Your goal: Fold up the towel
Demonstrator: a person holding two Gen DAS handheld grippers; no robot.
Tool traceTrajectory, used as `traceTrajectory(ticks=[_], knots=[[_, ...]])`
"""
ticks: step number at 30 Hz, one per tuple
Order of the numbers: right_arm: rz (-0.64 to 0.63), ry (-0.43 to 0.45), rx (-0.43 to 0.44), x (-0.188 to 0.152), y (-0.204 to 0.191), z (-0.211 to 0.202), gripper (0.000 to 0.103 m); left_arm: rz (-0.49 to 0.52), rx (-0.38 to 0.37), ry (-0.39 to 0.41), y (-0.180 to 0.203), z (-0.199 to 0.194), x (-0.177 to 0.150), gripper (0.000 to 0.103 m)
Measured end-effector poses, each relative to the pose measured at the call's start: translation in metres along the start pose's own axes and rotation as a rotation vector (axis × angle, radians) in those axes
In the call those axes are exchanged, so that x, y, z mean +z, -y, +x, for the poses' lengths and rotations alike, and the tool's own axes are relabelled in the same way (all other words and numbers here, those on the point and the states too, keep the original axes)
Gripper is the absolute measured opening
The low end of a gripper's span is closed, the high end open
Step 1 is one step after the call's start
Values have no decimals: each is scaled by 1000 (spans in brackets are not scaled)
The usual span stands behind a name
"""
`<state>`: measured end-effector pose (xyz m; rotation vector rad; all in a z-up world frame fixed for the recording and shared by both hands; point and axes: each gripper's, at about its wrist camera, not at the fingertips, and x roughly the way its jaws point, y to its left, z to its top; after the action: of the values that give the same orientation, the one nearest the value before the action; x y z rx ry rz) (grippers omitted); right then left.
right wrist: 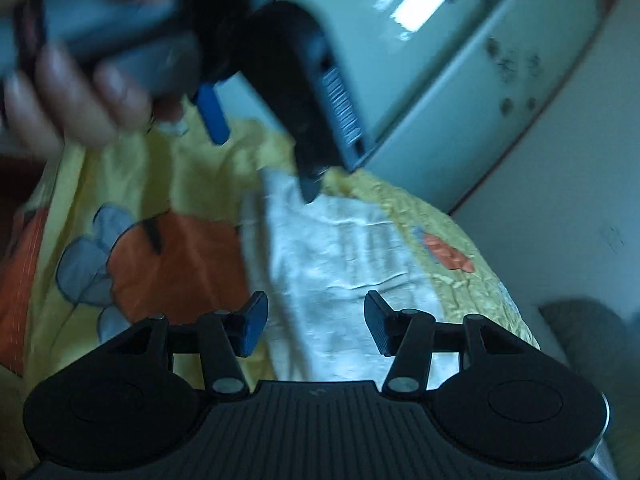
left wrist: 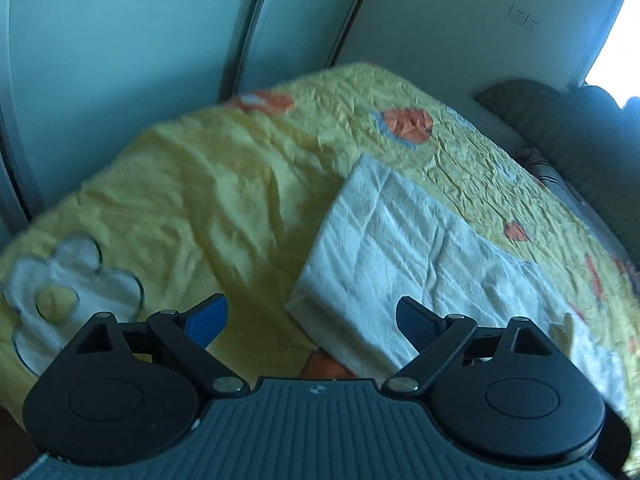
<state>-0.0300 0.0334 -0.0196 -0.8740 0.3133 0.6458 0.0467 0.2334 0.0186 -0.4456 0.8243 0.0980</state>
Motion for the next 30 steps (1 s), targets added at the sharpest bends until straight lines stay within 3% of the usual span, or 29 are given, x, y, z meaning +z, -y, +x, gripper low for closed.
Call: traceTrajectory(ticks=[4,7,11,14,17,18,20,21,22,23,25,28,30], knots=[[-157,-34,-118,-5,-22,8,52,-113,-112,-87,-12,15,0,92],[-215,-11,-176,-7,-25,18,49,-238,-221,-155,-21,31,-4,93],[-302,46,-203,-7,-28,29,25,-318,-285,-147,-23,39,-4,95],[-117,81,-143,-4,0,22,18,-363,-363,-149,-24,49,0,95],[190,116,-27,-3,47,6,18,-374,-412,-132,-21,62,10,94],[257,127,14,-4,60,2,19,-368,-430,-119,-21,66,14,89],[402,122,251,-12,92,-4,21,-352,-440,-104,-20,77,25,83],[486,168,362,-17,107,-8,21,-350,-437,-107,-20,82,29,83],[578,228,417,-22,123,-13,21,-348,-434,-111,-20,87,31,81],[637,232,416,-24,135,-13,21,-339,-437,-114,-20,92,34,78],[645,166,317,-23,147,-1,21,-329,-441,-120,-21,99,39,73],[634,3,211,-29,149,37,21,-277,-434,-114,-20,104,43,56],[670,-93,242,-41,147,67,22,-224,-384,-114,-16,105,44,31]])
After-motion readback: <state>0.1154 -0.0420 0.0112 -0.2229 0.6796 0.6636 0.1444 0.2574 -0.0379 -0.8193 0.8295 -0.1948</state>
